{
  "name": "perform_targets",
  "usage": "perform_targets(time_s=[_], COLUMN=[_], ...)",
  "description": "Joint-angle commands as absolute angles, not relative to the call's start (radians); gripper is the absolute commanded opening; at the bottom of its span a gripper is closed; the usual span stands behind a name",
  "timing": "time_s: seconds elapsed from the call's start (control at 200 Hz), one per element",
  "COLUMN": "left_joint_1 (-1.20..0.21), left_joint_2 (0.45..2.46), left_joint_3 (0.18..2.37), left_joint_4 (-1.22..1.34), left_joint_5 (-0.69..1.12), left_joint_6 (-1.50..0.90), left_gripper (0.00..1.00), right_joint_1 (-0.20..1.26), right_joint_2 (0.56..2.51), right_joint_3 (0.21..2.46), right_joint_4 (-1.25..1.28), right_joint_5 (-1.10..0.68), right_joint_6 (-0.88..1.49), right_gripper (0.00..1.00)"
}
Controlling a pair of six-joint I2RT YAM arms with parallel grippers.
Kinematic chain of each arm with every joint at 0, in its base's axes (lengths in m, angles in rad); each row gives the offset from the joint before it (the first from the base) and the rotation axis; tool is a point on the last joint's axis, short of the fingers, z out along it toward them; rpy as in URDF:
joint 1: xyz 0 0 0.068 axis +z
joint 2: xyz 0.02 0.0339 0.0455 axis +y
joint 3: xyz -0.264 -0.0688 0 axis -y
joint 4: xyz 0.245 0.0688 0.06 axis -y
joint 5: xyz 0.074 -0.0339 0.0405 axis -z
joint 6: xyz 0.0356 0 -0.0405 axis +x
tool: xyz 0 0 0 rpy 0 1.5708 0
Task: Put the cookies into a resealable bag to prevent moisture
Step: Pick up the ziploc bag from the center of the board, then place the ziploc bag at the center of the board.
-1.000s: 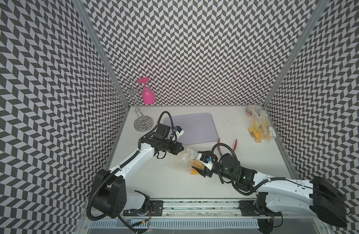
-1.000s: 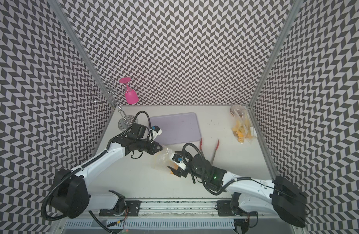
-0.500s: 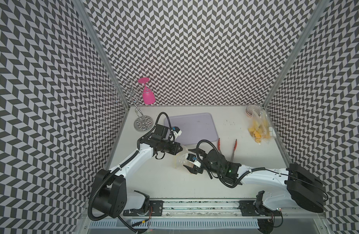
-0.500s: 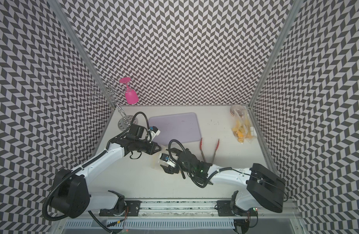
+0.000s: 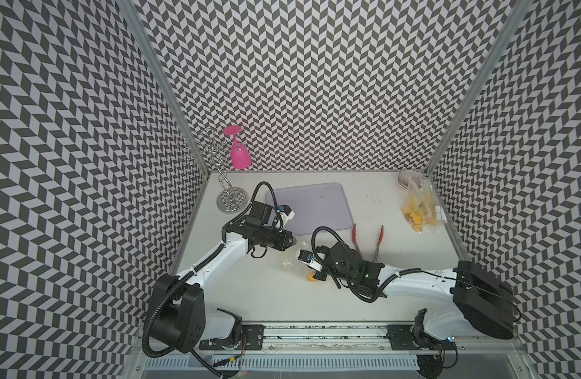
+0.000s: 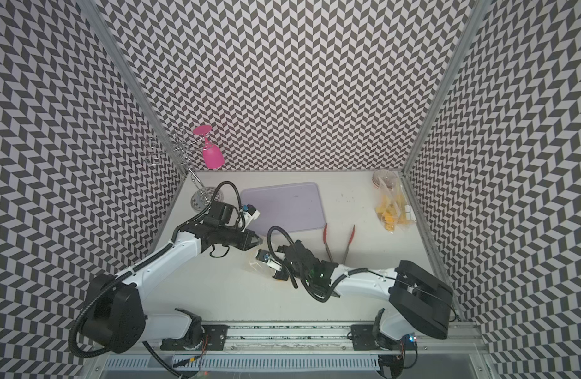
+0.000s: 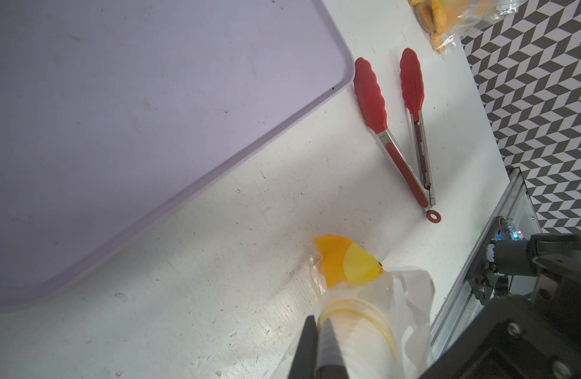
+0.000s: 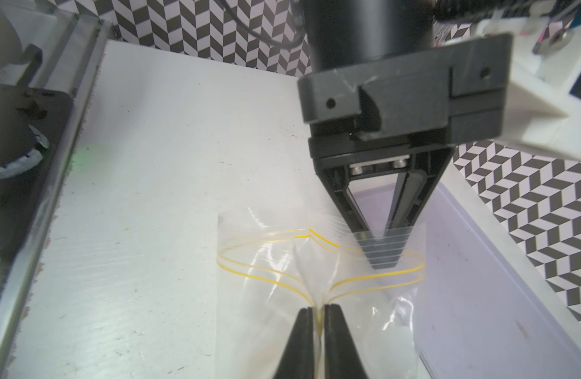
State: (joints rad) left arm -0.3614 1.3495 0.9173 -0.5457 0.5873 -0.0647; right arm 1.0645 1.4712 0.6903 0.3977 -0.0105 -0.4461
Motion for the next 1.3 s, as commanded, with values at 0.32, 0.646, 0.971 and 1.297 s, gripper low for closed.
perform_targets(time_s=[0.32,0.646,0.971,1.297], left_joint_1=[-0.355,-0.295,-0.293,-0.342], left_joint_2=[1.279,1.003,0.835,0.857], left_joint_3=[0.914,0.809,0.552,0.486], left_joint_4=[-0.489,-0.173,0.365,0.818], left_joint_5=[0.597,0.339,0.433,0.747], left_joint_6=[-0.078,-0.350,-0.488,-0.301], left_gripper=[0.19,0.91,0.90,0.67], right_joint_1=[1.041,0.784,0.626,0.580], right_joint_2=[1.328,1.046,0.951,1.050], right_joint_3=[0.620,0.430,0.704,1.168], right_joint_4=[0.494,0.452,0.069,-0.407], right_joint_5=[-0.013,-0.222,-0.330,-0.399], right_joint_6=[-0.335,-0.188,-0.297,-0.526], right_gripper=[0.00,0.00,0.00,0.00])
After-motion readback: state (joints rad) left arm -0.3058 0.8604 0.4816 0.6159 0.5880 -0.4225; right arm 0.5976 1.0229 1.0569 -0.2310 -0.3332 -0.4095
